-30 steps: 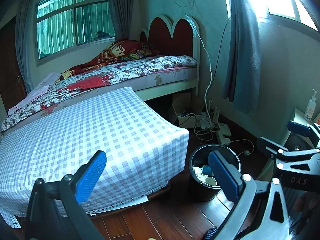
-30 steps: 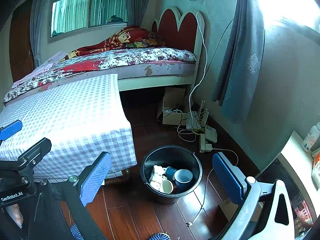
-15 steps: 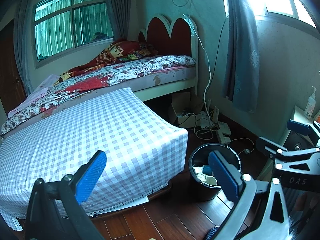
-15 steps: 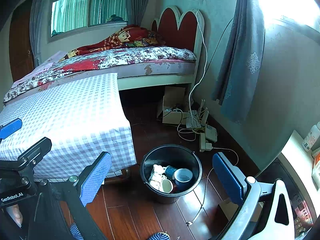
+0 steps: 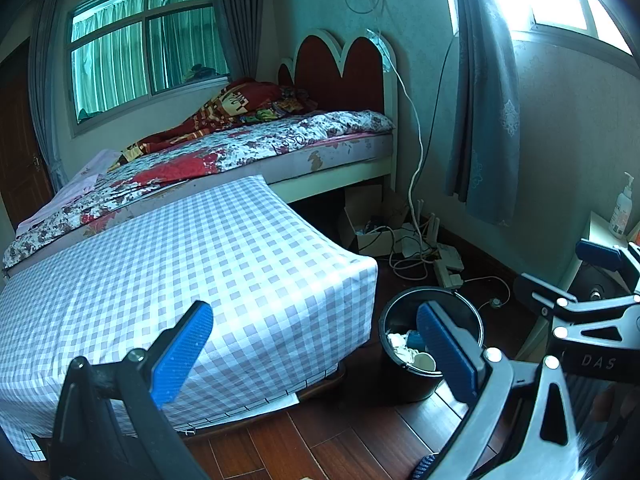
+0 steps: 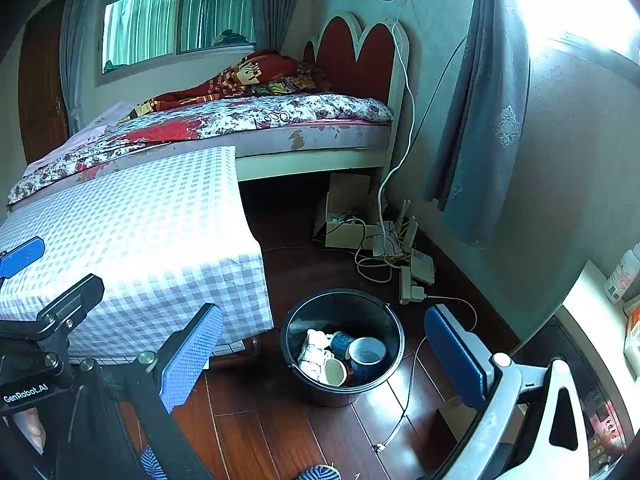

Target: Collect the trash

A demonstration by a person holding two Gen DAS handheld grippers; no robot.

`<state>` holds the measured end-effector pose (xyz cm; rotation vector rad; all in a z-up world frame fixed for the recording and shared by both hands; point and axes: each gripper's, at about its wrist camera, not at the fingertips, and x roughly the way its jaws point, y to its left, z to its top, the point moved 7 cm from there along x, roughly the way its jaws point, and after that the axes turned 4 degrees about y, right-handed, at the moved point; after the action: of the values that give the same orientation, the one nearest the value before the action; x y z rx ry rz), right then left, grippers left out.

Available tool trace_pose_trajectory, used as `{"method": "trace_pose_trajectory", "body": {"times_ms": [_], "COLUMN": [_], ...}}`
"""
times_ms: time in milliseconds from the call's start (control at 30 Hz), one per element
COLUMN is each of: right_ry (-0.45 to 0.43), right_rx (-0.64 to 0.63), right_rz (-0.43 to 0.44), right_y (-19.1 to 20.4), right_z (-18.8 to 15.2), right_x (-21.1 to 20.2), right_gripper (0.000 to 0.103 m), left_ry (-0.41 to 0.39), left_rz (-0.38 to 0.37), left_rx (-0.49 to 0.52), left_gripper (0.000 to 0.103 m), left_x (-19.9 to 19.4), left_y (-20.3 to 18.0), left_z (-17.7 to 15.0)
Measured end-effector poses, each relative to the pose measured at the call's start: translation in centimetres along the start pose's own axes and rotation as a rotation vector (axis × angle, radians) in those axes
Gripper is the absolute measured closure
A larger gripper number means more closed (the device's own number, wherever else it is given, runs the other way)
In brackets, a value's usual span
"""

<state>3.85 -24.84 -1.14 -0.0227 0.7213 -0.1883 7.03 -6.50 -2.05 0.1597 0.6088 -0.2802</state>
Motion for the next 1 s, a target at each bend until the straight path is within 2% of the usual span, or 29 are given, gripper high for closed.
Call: {"method": "trace_pose_trajectory", "body": {"times_ms": [667, 800, 1000], "right_ry": [0.006, 0.009, 0.016], "right_rx": [0.004, 0.006, 0.005], "right_rz": [0.001, 0.000, 0.000], "right_y": [0.3, 0.4, 0.5], "right_z": [-0.6, -0.8, -1.1], "right_x": [0.1, 0.2, 0.5], "right_gripper": [0.001, 0.001, 0.001], "left_ry": [-0.002, 0.001, -0.001], "left_rz": [-0.004, 0.021, -0.007], "left_rx": [0.012, 0.027, 0.023], "left_gripper": [0.001, 0.001, 0.001], "left_x": [0.0, 0.2, 0.2], "left_y": [0.1, 0.0, 0.1], "left_z": [-0.4, -0.6, -0.6]}}
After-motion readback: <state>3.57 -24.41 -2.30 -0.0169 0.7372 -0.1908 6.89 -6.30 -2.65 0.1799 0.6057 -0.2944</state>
